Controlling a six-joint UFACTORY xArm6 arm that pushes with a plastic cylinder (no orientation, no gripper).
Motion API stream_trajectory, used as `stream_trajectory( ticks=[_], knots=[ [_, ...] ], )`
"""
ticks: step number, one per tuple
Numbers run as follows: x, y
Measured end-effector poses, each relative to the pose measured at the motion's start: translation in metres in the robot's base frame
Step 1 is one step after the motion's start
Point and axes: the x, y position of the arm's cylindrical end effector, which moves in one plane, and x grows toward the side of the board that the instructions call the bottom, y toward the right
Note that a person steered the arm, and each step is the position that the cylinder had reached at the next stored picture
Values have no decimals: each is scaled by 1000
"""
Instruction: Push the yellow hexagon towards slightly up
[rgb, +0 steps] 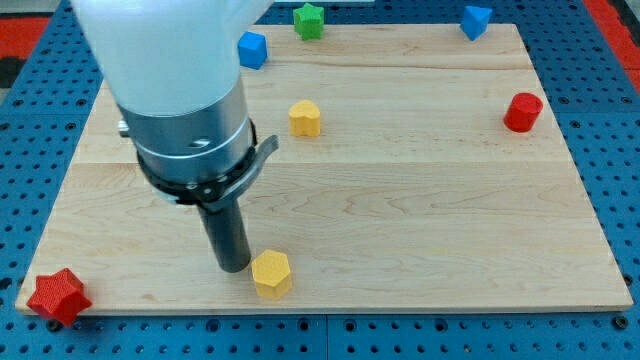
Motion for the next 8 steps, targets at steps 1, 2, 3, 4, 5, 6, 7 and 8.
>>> stream_trajectory(
  ticks=[1,2,3,4,5,6,7,8],
  knots=[
    [16,-30],
    [46,-20],
    [48,-3],
    [47,51],
    [46,86],
    [35,73],
    [28,42],
    [12,27]
  ],
)
